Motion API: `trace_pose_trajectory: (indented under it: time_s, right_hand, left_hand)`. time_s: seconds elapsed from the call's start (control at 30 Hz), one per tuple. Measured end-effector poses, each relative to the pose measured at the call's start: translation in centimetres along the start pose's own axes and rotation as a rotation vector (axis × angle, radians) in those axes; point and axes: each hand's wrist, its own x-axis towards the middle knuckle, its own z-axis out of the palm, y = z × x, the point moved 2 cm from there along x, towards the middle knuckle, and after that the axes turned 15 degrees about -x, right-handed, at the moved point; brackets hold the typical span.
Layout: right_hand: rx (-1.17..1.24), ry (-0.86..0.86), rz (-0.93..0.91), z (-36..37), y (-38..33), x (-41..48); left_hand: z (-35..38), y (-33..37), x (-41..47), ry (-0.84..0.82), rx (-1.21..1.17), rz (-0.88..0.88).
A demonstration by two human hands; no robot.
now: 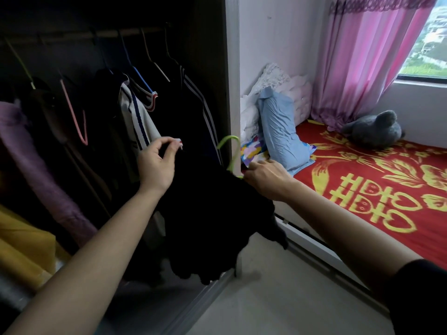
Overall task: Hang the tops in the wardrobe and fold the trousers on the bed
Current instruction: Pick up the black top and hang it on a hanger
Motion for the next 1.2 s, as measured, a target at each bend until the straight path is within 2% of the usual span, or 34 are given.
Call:
trace_pose_trajectory:
  time_s: [0.07, 0.17, 0.23, 0.33, 0.4, 0.47, 0.57, 0.63, 0.73, 0.87, 1.0, 1.1, 1.2]
  right_hand:
    - [0.012, -0.073, 0.050, 0.8, 1.4, -1.4]
    - [0.095, -0.001, 0.112, 0.2, 2.7, -1.5]
    - [0.216, 0.062, 0.129, -0.9, 2.8, -0.9]
    - [0.469, 0.231, 0.168, -2.6, 2.6, 0.0]
    - [0.538, 0.338, 0.226, -3.7, 2.5, 0.7]
    - [0.551, 0.375, 0.219, -4.4, 1.9, 1.6]
    - [0.553, 0.358, 0.165, -4.7, 0.9, 2.5]
    - [0.566, 0.347, 0.161, -4.4, 0.6, 2.6]
    - [0.570, 0.329, 0.166, -3.6, 0.9, 2.3]
    - [0.572, 0.301, 0.221, -2.8, 1.7, 1.5]
    - [0.571, 0.270, 0.269, -3.2, 1.1, 1.0]
    - [0.619, 0.207, 0.263, -4.4, 0.1, 1.4]
    - [0.757, 0.006, 0.199, -6.2, -0.6, 2.8]
  left_hand:
    - [-0.7, 0.4, 0.4, -0.054, 0.005, 0.007]
    - [-1.8, -1.1, 0.6, -0.270, 0.137, -0.060]
    - [-3.1, -2.8, 0.9, -0.346, 0.210, -0.119]
    - [-5.1, -4.5, 1.2, -0.376, 0.244, -0.253]
    - [-5.6, -5.1, 1.3, -0.376, 0.295, -0.310]
    - [-5.1, -5.1, 1.3, -0.381, 0.289, -0.327]
    - [-3.3, -4.6, 0.5, -0.440, 0.098, -0.408]
    - [-2.2, -4.6, 0.1, -0.495, 0.103, -0.351]
    - [-1.7, -4.7, -0.2, -0.404, 0.152, -0.217]
    - [-2.3, -5.6, -0.6, -0.277, 0.065, -0.197]
    - [-2.5, -6.3, -0.1, -0.349, 0.044, -0.249]
    - [-2.4, -6.7, 0.1, -0.438, 0.127, -0.226]
    - [-3.1, -6.6, 0.5, -0.350, 0.280, -0.080]
